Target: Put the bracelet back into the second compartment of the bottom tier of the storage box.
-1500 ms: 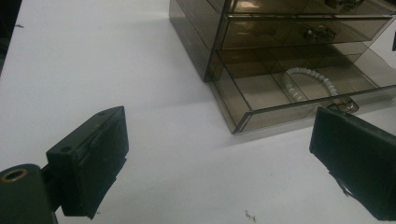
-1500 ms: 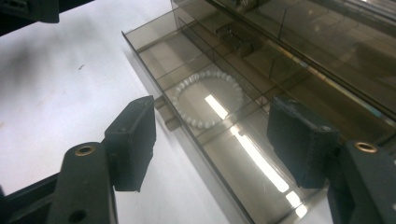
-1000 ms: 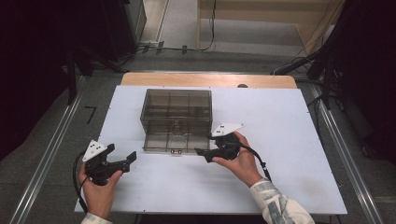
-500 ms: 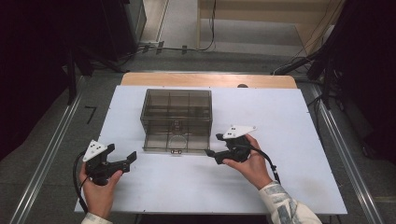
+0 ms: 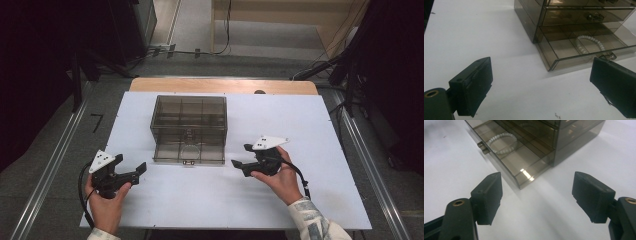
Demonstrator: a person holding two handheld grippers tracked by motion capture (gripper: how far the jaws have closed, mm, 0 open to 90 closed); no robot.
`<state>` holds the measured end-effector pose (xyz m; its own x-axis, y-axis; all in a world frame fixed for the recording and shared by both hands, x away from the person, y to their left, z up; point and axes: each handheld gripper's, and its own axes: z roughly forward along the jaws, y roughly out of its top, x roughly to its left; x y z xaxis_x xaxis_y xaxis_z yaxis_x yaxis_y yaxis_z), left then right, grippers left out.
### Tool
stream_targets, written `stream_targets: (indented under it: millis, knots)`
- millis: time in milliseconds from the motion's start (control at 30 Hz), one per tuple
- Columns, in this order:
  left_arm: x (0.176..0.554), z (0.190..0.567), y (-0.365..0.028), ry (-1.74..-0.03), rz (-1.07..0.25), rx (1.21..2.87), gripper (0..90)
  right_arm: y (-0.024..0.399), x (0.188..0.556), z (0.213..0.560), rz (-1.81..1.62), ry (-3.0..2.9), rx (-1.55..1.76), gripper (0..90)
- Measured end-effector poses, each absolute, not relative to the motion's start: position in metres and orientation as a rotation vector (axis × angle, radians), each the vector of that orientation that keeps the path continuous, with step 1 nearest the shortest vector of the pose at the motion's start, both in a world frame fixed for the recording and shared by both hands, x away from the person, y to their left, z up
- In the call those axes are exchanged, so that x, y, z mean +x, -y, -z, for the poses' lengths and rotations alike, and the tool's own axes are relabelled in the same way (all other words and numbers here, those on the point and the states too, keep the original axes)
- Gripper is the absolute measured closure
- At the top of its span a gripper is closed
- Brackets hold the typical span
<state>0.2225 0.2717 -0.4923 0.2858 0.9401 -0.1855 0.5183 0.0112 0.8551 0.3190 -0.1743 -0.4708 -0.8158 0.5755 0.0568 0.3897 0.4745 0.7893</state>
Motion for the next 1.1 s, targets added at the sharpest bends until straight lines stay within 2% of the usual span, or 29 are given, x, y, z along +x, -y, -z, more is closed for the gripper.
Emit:
stream_targets:
  millis: [1100]
  knots:
    - [0.222,0.492,-0.272,-1.359,-0.579,1.638,5.1,0.256,0.316,0.474,-1.178,-2.345,1.046,21.8]
